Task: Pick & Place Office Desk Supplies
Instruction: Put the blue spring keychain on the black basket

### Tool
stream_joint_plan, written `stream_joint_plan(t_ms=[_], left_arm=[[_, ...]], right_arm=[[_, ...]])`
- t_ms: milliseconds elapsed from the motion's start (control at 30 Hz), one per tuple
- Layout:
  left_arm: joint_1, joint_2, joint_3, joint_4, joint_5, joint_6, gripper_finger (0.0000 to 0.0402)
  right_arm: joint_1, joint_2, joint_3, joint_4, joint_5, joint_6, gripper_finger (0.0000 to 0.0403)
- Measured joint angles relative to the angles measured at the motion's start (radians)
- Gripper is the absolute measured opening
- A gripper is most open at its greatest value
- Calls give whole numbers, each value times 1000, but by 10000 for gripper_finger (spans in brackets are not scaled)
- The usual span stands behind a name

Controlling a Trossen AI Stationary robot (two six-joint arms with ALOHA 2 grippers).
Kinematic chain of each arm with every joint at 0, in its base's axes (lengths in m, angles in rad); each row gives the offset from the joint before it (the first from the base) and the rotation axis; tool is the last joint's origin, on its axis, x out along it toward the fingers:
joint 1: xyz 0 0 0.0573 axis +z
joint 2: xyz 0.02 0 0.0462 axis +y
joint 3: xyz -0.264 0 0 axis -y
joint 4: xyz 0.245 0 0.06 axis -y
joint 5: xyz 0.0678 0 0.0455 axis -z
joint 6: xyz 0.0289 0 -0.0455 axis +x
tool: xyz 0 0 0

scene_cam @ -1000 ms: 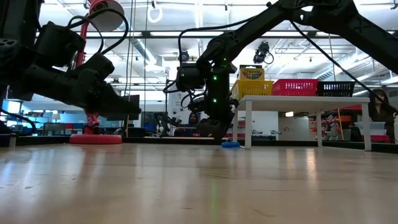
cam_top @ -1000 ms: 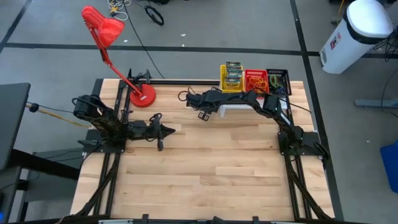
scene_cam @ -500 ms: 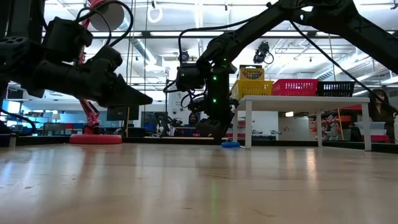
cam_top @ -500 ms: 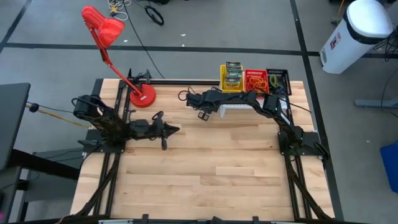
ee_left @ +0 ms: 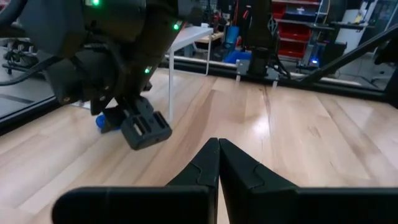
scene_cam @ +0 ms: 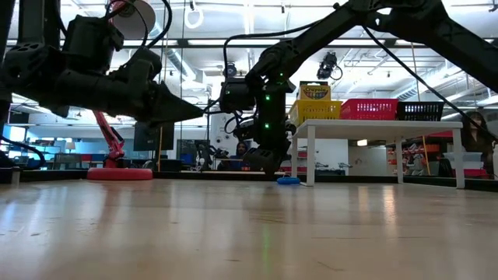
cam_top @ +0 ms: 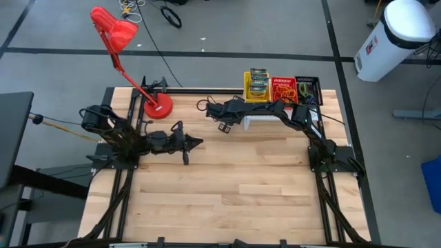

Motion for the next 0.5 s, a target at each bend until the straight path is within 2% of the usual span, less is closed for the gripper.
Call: stream_joint_plan(t_ms=[167,200,300,367,433,500], left_arm=[[0,0,31,-1,0,2,11],[0,-1,37,-24,1,71,11],[0,2,29,-219,59,526,11],[0,2,31,-298,77,761,11],[0,0,33,-367,75,913,11],[0,-1,33,-394,76,990,11]], right_arm=[[0,0,0,6,0,0,167],[0,0,0,6,0,-1,167],[0,0,0,2,0,-1,167],[0,0,0,-3,0,-1,167],[0,0,0,-2,0,-6,167],[0,0,0,2,0,-8,167]])
